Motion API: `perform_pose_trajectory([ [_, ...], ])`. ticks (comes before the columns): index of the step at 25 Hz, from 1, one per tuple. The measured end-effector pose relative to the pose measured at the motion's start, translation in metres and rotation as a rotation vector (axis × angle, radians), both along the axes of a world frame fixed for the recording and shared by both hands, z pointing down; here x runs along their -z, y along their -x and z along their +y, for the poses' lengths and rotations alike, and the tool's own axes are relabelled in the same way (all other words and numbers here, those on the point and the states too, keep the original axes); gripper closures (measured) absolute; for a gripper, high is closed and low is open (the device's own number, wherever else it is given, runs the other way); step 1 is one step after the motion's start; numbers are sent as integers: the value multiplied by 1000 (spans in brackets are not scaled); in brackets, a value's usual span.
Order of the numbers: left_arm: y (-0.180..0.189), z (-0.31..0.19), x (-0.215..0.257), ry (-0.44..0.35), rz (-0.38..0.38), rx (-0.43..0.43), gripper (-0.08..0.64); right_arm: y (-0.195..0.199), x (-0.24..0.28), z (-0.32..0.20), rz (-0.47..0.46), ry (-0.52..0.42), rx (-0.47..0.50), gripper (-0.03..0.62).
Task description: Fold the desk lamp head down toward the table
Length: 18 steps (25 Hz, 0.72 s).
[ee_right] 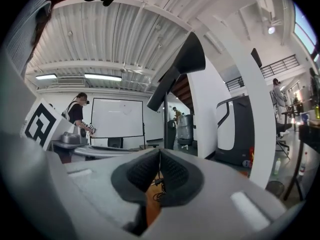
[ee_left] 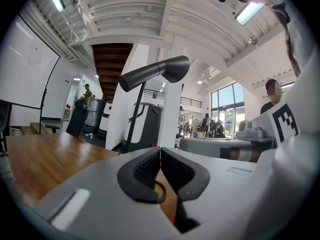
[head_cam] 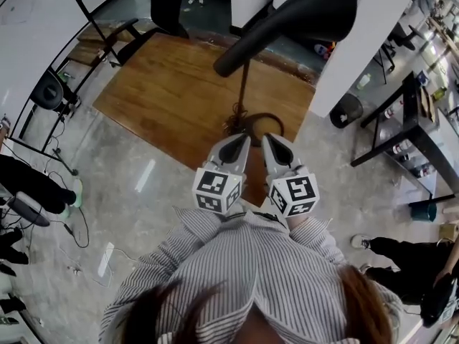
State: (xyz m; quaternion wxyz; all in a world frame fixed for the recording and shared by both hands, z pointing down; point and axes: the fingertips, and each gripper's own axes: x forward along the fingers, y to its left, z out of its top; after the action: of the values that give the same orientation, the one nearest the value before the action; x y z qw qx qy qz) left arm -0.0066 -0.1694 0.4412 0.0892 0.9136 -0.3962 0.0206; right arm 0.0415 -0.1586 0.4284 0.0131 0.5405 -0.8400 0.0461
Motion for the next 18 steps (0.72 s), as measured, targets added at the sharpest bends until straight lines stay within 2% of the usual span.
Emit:
perform_pose_trajectory([
  [3, 6, -15, 3, -9, -9, 8, 552, 6, -4, -10, 24, 9, 2, 589],
  [7, 16, -31, 18, -69, -36, 45, 547, 7, -1, -25, 28, 2, 10, 566],
  [14, 35, -60, 40, -144, -96, 119, 481, 16, 4, -64, 49, 16, 85, 540],
  [18, 42, -76, 49, -158, -133, 133, 432, 27, 10, -90, 58, 16, 126, 532],
])
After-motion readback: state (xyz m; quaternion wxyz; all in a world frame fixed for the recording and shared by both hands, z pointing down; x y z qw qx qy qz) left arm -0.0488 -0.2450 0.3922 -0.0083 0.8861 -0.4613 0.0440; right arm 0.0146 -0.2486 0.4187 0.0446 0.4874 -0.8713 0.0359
